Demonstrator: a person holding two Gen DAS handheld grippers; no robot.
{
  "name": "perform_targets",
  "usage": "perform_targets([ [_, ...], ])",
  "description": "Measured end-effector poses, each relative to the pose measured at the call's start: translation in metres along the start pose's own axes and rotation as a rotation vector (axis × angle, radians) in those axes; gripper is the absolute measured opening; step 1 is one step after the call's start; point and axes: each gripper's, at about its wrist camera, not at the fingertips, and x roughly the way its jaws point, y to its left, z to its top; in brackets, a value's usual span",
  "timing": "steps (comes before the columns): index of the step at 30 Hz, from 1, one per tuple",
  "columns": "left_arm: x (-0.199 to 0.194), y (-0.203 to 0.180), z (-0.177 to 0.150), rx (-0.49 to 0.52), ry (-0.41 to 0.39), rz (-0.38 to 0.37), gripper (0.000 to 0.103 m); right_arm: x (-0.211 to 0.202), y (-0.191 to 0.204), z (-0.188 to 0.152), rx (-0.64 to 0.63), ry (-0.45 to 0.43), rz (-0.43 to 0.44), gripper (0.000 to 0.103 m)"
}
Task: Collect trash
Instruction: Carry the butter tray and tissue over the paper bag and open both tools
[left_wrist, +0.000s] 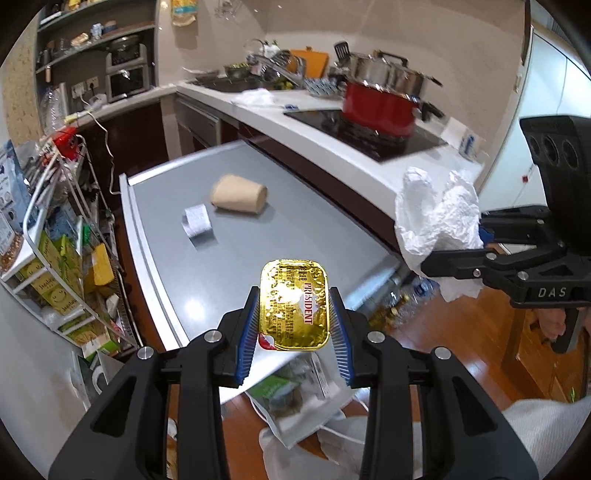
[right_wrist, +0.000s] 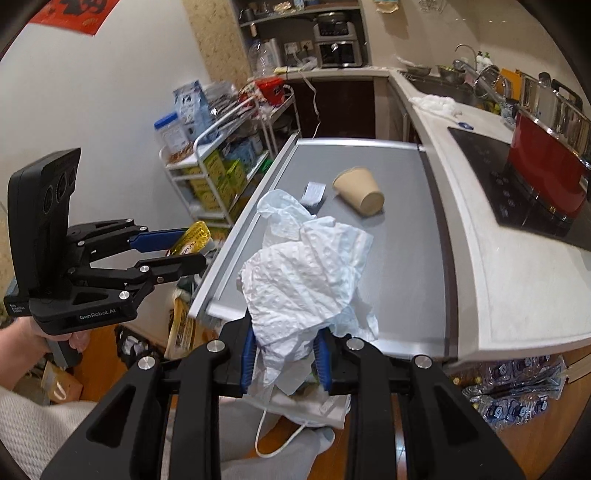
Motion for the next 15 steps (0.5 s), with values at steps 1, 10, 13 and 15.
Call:
perform_targets([
  [1, 0.001, -0.002, -0.004, 0.001, 0.014, -0.008, 0.037, 0.001, 0.001, -0.004, 0.000, 0.013, 0.002, 0.027],
  [10, 0.025, -0.012, -0.035, -0.016, 0.134, -0.071, 0.037, 0.036, 0.004, -0.038, -0.008, 0.155, 0.013, 0.027],
  [13, 0.041, -0.013, -0.049, -0.030, 0.187, -0.080, 0.037, 0.056, 0.001, -0.051, 0.011, 0.210, 0.021, 0.027],
  [15, 0.051, -0.013, -0.059, -0.031, 0.221, -0.077, 0.037, 0.070, -0.002, -0.061, 0.014, 0.248, 0.018, 0.027],
])
